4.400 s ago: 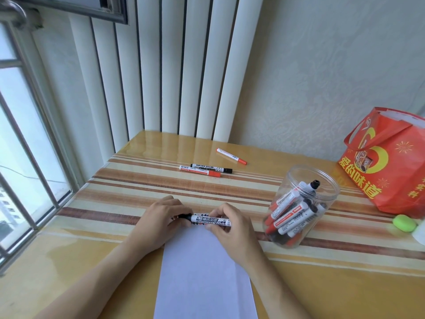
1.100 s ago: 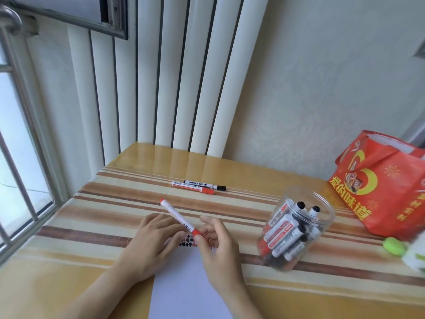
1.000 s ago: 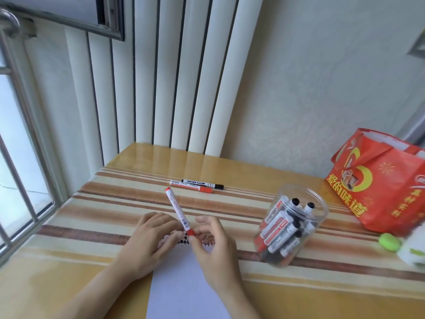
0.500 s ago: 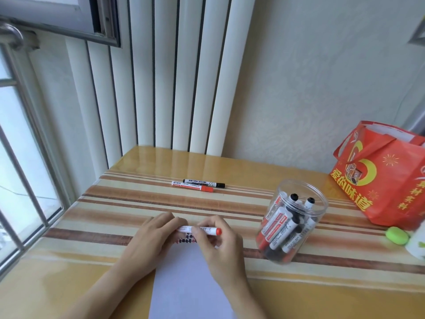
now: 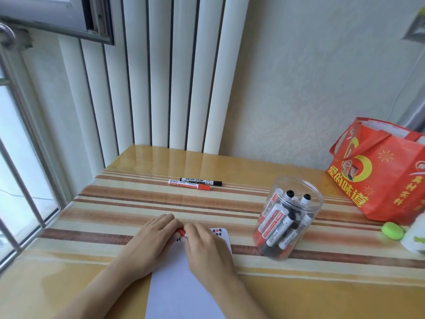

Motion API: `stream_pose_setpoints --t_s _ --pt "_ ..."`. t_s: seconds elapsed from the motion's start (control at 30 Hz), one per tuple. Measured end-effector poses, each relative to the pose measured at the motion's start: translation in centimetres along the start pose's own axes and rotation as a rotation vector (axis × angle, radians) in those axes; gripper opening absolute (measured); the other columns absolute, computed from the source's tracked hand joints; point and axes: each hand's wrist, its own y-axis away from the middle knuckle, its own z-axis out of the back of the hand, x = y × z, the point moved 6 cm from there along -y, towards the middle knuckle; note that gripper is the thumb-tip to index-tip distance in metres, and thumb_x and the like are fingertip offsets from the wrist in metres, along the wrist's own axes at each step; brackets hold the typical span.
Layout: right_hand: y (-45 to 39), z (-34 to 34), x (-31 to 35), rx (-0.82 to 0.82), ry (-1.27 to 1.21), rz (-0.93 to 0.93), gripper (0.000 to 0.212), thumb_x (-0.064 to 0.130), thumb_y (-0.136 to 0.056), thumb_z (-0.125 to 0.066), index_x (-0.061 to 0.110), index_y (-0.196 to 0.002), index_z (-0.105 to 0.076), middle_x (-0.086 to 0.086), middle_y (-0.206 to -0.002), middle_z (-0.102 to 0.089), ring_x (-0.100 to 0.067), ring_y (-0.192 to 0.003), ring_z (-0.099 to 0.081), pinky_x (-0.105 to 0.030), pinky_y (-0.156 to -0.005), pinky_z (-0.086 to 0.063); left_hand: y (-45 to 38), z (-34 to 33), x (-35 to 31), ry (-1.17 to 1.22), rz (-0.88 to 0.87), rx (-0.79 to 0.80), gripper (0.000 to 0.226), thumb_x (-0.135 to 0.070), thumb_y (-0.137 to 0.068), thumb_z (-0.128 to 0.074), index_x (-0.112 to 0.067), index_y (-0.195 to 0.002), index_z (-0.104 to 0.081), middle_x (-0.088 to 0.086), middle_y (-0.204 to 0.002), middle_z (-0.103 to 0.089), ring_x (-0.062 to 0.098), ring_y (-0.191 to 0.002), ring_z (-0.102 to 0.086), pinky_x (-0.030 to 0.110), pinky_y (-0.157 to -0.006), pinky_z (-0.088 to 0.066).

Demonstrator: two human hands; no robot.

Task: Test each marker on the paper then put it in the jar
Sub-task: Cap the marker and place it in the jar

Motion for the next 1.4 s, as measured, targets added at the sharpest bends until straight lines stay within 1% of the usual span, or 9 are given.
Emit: stream_pose_setpoints --t_s 0.13,0.4,0.67,0.73,0.87,0.97,1.07,1.23,1.4 --pt "0.1 0.4 -0.2 -0.057 0.088 0.035 0.021 0.039 -0.102 -0.044 0.025 -0.089 -0.054 0.011 -0.077 -0.057 -0.011 -0.062 -0.059 -0.024 -0.048 -0.036 0.0 0.1 -0.1 -0.025 -0.026 0.003 0.018 -0.020 -0.102 -0.040 -0.035 -0.099 -0.049 -0.021 -0.089 -0.040 0.002 -0.082 -0.041 0.028 -0.074 -0.038" --pt "0.1 0.3 -0.1 0.063 0.077 -0.001 0.021 0.043 -0.105 -0.040 0.028 -0.095 -0.050 0.011 -0.075 -0.059 -0.015 -0.052 -0.059 -0.025 -0.047 -0.025 0.4 0.7 -0.1 -0.039 -0.033 -0.088 0.021 -0.016 -0.098 -0.041 -0.029 -0.095 -0.058 -0.017 -0.083 -0.045 0.009 -0.078 -0.041 0.030 -0.071 -0.038" --pt "0.1 0.8 -0.4 0.109 0.010 -0.008 0.037 0.060 -0.106 -0.022 0.033 -0.099 -0.046 0.008 -0.068 -0.064 -0.021 -0.059 -0.061 -0.031 -0.049 -0.038 0.3 0.9 -0.3 0.029 -0.048 -0.104 0.028 -0.010 -0.095 -0.037 -0.023 -0.095 -0.061 -0.016 -0.084 -0.045 0.010 -0.079 -0.039 0.029 -0.073 -0.040" --pt "0.2 1.2 -1.0 0.155 -0.056 -0.061 0.050 0.069 -0.102 -0.010 0.033 -0.104 -0.044 0.008 -0.082 -0.069 -0.024 -0.074 -0.063 -0.038 -0.064 -0.050 0.3 0.5 0.0 0.001 -0.040 -0.091 0.022 -0.018 -0.100 -0.040 -0.027 -0.097 -0.060 -0.018 -0.086 -0.045 0.010 -0.080 -0.042 0.031 -0.072 -0.041" --pt "0.4 2.4 -3.3 0.106 -0.290 -0.224 0.021 0.043 -0.110 -0.031 0.032 -0.119 -0.045 0.017 -0.113 -0.071 -0.014 -0.097 -0.066 -0.033 -0.076 -0.046 0.3 0.1 1.8 -0.086 0.116 -0.137 0.016 -0.033 -0.100 -0.043 -0.031 -0.102 -0.059 -0.019 -0.093 -0.050 0.011 -0.087 -0.051 0.032 -0.073 -0.043" --pt "0.5 3.4 -5.9 -0.042 -0.463 -0.358 0.023 0.021 -0.109 -0.042 0.039 -0.123 -0.046 0.006 -0.081 -0.066 -0.008 -0.064 -0.057 -0.028 -0.058 -0.041 0.5 -0.8 3.0 -0.117 0.211 -0.095 0.021 -0.032 -0.095 -0.042 -0.035 -0.107 -0.059 -0.022 -0.104 -0.051 0.008 -0.097 -0.053 0.028 -0.080 -0.040" --pt "0.6 3.5 -8.0 -0.127 -0.742 -0.482 0.025 0.013 -0.107 -0.052 0.037 -0.112 -0.060 -0.004 -0.083 -0.067 -0.015 -0.059 -0.061 -0.035 -0.055 -0.052 0.6 -1.3 3.3 -0.115 0.251 -0.043 0.037 -0.041 -0.096 -0.040 -0.039 -0.128 -0.059 -0.023 -0.127 -0.055 0.006 -0.120 -0.053 0.025 -0.096 -0.035" --pt "1.1 1.7 -8.9 -0.039 -1.511 -0.794 0.038 0.002 -0.107 -0.044 0.018 -0.123 -0.074 -0.011 -0.103 -0.074 -0.029 -0.076 -0.067 -0.031 -0.067 -0.057 0.6 -2.3 2.7 -0.066 0.182 0.177 0.060 -0.076 -0.097 -0.020 -0.054 -0.153 -0.029 -0.026 -0.163 -0.014 -0.003 -0.154 0.000 0.035 -0.124 -0.003" --pt "1.1 1.4 -9.3 -0.053 -1.176 -0.695 0.018 0.028 -0.094 -0.070 0.015 -0.105 -0.068 -0.010 -0.069 -0.056 -0.017 -0.056 -0.051 -0.024 -0.051 -0.037 0.6 -2.7 2.7 -0.138 0.198 0.258 0.066 -0.086 -0.090 -0.013 -0.063 -0.151 -0.019 -0.021 -0.166 -0.010 -0.001 -0.154 0.008 0.034 -0.125 0.005"
